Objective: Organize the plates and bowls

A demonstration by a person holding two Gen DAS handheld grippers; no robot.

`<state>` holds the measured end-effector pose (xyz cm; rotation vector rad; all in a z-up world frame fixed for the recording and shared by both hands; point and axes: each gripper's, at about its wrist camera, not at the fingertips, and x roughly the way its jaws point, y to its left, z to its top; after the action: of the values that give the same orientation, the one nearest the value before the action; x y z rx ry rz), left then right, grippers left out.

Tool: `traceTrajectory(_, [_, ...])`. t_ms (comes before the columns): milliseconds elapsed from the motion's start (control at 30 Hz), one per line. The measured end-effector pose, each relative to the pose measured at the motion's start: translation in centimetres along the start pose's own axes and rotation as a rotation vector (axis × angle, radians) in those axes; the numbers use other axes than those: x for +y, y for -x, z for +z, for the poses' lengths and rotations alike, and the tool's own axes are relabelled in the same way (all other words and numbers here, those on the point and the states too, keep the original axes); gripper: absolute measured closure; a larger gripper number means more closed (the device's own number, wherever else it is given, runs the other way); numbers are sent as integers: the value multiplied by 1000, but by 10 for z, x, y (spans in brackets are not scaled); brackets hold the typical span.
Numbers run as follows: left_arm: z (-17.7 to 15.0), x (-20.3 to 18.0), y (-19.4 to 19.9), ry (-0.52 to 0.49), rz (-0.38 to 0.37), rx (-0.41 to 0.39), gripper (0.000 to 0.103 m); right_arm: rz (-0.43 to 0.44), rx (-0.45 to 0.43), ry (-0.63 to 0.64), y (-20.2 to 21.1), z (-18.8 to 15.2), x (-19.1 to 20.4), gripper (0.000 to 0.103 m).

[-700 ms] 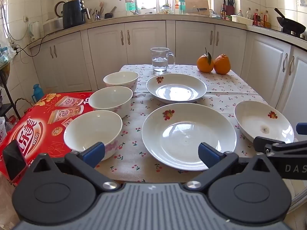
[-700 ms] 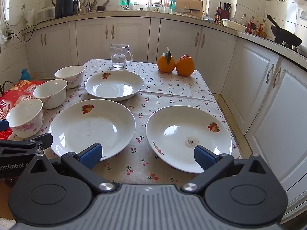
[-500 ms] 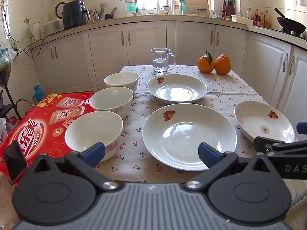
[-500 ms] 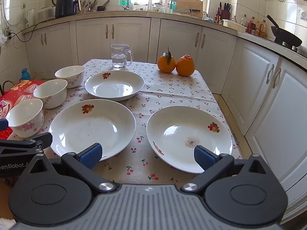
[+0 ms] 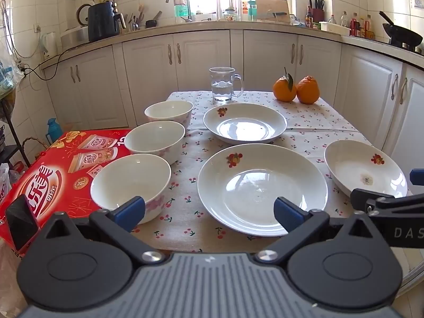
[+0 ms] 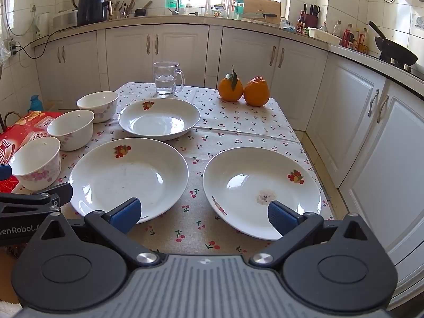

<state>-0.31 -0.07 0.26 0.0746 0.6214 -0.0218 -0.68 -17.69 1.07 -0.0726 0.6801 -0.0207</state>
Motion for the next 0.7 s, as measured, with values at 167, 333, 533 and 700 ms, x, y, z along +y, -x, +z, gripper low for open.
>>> traceTrajectory(167, [0,-1,2,-5,8,-11,1,0,0,-1,0,0,0,0])
traceTrajectory(333, [0,-1,1,-3,4,-8,1,0,-1,-2,0,1,1,0])
traceTrajectory(533, [0,0,1,-3,4,-10,1,1,-2,-2,0,0,0,0])
traceTrajectory(700, [0,0,1,-2,3,-9,1,1,-2,-2,0,0,0,0])
